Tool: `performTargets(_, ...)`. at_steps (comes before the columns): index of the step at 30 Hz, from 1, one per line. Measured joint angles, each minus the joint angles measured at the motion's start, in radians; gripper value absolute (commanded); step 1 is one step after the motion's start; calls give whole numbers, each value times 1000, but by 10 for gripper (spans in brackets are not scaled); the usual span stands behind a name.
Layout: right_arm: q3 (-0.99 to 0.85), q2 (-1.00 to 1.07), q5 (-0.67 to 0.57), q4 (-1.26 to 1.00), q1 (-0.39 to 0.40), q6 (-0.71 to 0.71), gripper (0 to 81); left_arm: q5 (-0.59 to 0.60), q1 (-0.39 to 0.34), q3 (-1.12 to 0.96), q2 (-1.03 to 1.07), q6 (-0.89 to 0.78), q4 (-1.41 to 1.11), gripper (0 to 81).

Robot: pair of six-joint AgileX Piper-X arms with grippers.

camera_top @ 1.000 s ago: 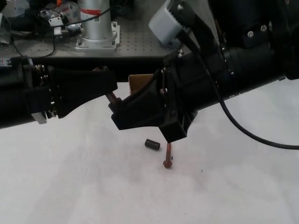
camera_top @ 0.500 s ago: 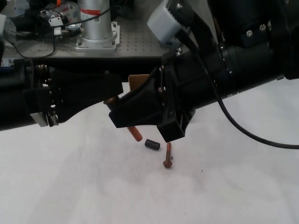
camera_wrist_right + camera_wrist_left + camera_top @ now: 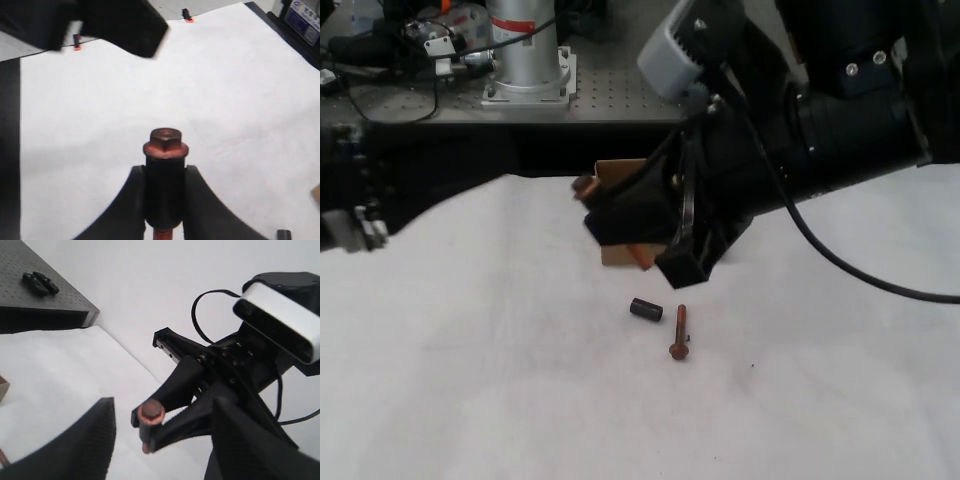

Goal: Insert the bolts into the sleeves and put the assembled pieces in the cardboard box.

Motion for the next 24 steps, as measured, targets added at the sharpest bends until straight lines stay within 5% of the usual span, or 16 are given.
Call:
performTargets(10,-169,324,131,-35,-143,6,29,-28,128,0,-265,131,435,253)
performTargets(24,-764,830,173,21,-252,236,29,-327,166,0,-531,225,886,241)
